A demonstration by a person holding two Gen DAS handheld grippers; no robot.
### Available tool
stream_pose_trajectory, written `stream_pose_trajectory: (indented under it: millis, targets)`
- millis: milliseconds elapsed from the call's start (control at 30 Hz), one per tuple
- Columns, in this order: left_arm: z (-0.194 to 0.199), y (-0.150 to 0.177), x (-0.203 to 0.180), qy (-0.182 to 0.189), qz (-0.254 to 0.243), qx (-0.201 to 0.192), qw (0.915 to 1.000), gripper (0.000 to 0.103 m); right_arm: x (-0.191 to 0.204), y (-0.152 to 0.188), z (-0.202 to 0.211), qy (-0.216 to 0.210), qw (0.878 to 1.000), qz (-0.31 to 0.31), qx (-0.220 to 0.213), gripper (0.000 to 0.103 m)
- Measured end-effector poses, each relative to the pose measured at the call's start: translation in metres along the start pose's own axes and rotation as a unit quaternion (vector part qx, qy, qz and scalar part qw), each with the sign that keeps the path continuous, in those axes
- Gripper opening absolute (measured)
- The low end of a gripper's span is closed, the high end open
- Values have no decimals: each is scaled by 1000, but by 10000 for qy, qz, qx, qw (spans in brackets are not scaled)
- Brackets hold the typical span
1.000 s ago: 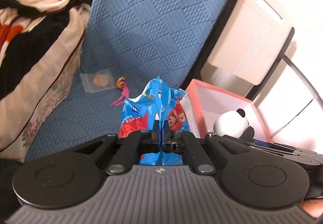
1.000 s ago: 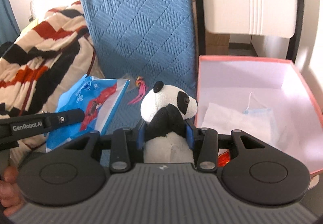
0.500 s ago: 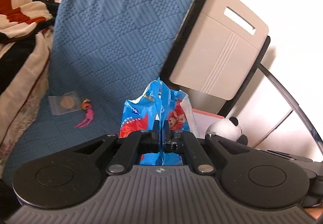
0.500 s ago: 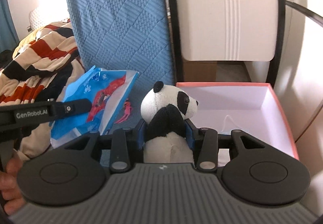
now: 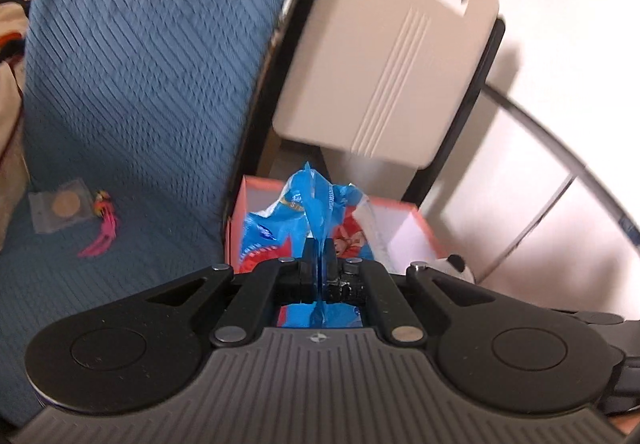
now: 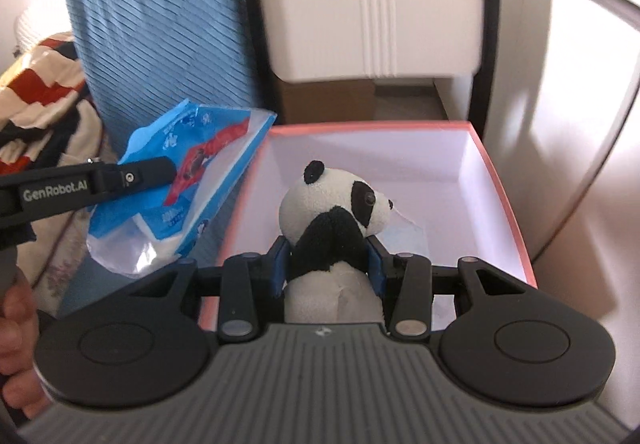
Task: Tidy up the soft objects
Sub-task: 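Lower the panda plush into the pink box while the left gripper lowers the wipes packet in, then open both grippers releasing the panda plush and wipes packet into the box, then withdraw both open grippers from the box toward the cushion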
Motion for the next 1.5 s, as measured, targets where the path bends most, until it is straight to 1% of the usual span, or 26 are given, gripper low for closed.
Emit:
stream_pose_trajectory:
  millis: [167,367,467,567,633,700,733,767,833,967,1067,1267,1500]
  targets:
    - [-32,23,-2,-16,8,331,9994,2,-24,21,-21,138,9993,-53,331,44]
    - [-58,48,-3,-57,-81,622,9980,2,-41,52,-48,126,9964,-373,754,44]
    - [-65,57,-3,-19,-39,743,9972,2,-44,62,-51,159,9956,-397,828,44]
    - [-69,61,-6,-67,-105,786,9968,4,-50,62,-53,183,9951,-470,849,45]
    - [-72,62,-7,-93,-44,880,9961,17,-54,61,-55,205,9946,-530,871,50]
    - [-73,63,-8,23,67,994,9950,61,-57,59,-55,212,9946,-579,834,62]
    - [-72,62,-8,66,115,1008,9948,66,-57,55,-54,224,9952,-542,779,65]
    - [-71,60,-9,85,141,981,9950,66,-55,53,-51,231,9960,-472,718,69]
    - [-64,54,-11,87,66,800,9967,66,-52,49,-47,237,9968,-406,651,69]
    - [-50,38,-14,-18,-177,603,9980,66,-42,43,-37,66,9973,-547,476,69]
    - [-37,26,-14,-62,-252,440,9987,66,-32,32,-25,77,9983,-495,296,69]
    - [-8,-2,-5,-106,-306,92,9994,66,-16,10,0,53,9990,-434,-17,69]
    - [26,-27,8,-138,-425,-304,9985,66,6,-1,28,-27,9990,-341,-286,69]
Point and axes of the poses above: each gripper's, at about its wrist camera, not at the fingertips, and z roughly against the way its jaws point, x to its left, y to its underside, the point moved 9 cm from there along -z, roughly the way its jaws point, and after that the axes turned 3 degrees about z, right-handed, at the moved point
